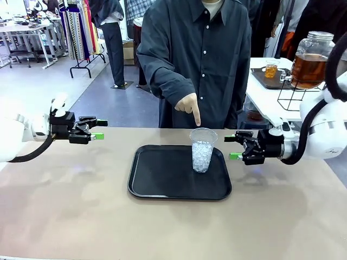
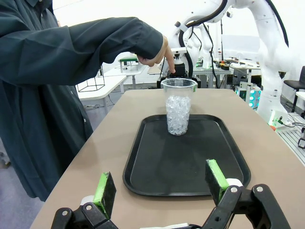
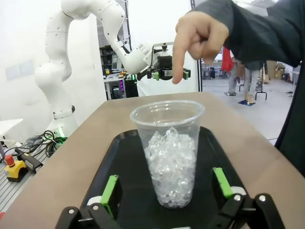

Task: Pour the drink into the iced cup.
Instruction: Pick up the iced cup indicated by the human and present it to them.

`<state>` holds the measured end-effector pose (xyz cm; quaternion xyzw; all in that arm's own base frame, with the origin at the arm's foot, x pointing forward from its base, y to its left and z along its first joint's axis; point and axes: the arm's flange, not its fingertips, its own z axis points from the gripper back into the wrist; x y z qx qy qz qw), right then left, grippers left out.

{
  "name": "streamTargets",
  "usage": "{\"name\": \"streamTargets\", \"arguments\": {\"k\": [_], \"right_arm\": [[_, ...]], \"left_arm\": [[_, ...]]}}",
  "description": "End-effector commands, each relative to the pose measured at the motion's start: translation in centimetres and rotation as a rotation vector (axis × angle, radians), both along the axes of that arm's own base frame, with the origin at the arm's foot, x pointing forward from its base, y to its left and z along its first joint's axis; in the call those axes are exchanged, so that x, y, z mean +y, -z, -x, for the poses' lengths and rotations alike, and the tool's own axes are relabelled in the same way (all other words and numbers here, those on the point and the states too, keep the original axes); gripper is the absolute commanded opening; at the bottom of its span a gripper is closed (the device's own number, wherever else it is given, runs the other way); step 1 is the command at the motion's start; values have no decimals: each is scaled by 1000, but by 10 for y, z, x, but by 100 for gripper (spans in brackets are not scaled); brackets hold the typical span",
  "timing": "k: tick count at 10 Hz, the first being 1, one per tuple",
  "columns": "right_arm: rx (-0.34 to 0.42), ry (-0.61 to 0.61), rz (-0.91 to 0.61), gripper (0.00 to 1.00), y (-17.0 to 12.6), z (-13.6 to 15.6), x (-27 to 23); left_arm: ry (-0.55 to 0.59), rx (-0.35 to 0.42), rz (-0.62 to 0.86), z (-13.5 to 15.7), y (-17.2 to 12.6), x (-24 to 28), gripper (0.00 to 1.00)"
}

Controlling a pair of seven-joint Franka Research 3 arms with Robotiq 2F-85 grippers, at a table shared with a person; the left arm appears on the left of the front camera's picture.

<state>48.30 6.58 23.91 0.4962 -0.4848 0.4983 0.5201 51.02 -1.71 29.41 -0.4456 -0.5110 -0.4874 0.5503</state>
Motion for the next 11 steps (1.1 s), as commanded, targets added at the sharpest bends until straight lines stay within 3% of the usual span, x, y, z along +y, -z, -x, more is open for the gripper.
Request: {"name": "streamTargets", "arguments": {"k": [1,11], "right_arm": [[-24,-10,-18,100,4,-8,12],[-10,-54,-19,100,26,-21,59]], "left_arm": [[1,4,7,0,-2,-1,100],[1,4,7,0,-2,-1,100]]}}
